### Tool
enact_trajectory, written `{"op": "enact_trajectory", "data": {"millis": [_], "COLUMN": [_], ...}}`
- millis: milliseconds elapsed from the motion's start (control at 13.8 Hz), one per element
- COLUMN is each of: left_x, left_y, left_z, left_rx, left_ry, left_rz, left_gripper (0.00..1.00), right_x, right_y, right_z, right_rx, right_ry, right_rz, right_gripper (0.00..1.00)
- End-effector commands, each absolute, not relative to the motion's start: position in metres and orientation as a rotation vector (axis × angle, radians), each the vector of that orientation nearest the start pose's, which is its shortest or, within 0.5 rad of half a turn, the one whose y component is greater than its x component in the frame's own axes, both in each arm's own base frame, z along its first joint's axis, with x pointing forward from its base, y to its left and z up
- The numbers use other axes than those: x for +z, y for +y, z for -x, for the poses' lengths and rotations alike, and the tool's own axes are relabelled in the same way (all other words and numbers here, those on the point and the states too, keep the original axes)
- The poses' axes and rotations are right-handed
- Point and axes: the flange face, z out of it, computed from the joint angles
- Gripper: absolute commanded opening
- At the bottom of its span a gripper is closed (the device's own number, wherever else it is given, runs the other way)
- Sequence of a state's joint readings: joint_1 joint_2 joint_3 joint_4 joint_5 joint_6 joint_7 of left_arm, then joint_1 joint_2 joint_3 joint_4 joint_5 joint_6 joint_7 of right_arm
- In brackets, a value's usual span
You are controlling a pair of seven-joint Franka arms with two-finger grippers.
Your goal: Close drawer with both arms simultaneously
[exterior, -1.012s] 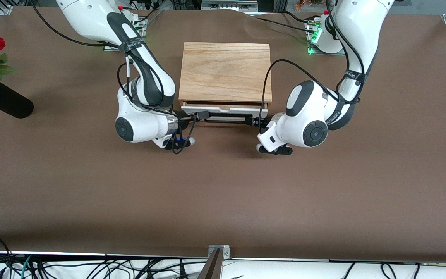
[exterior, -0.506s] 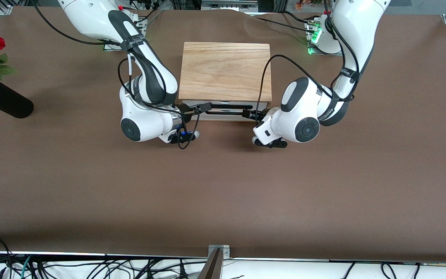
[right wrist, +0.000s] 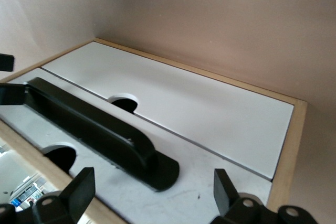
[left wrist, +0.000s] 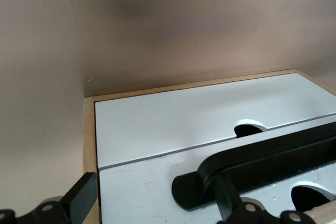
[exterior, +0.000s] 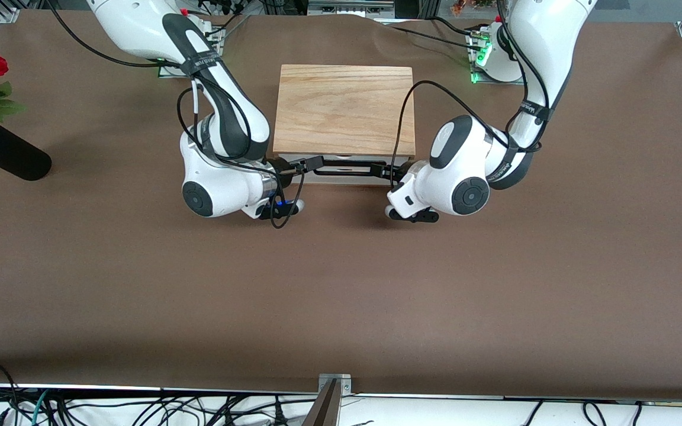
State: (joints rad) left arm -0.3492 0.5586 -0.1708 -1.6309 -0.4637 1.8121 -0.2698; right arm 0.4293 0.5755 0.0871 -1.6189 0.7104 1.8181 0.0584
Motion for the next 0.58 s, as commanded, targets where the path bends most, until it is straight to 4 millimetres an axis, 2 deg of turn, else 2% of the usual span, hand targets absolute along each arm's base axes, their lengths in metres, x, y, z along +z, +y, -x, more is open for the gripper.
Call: {"op": "enact_trajectory", "data": {"millis": [0, 289, 361, 506], "left_x": [0.303, 0.346, 0.351, 0.383], "left_y": [-0.336, -0.293, -0.283, -0.269], "left_z": [-0.547, -0.591, -0.597, -0.599], "left_rx": [0.930, 0.759, 0.731, 0.575], "left_ry": [0.045, -0.023, -0.036, 0.034], "left_rz": [3.379, 3.462, 3.458, 3.401], "left_gripper": [1.00, 1.00, 1.00, 1.00], "right_x": [0.300, 0.311, 0.315, 0.333], "right_y": [0.361, 0.350, 0.344, 0.329], "right_z": [-0.551, -0.569, -0.577, -0.597], "right_rx": [0.688, 0.624, 0.601, 0.528], "right_ry": [-0.153, -0.146, -0.135, -0.114], "right_rz": [2.482, 2.500, 2.507, 2.520], "right_gripper": [1.00, 1.00, 1.00, 1.00]}}
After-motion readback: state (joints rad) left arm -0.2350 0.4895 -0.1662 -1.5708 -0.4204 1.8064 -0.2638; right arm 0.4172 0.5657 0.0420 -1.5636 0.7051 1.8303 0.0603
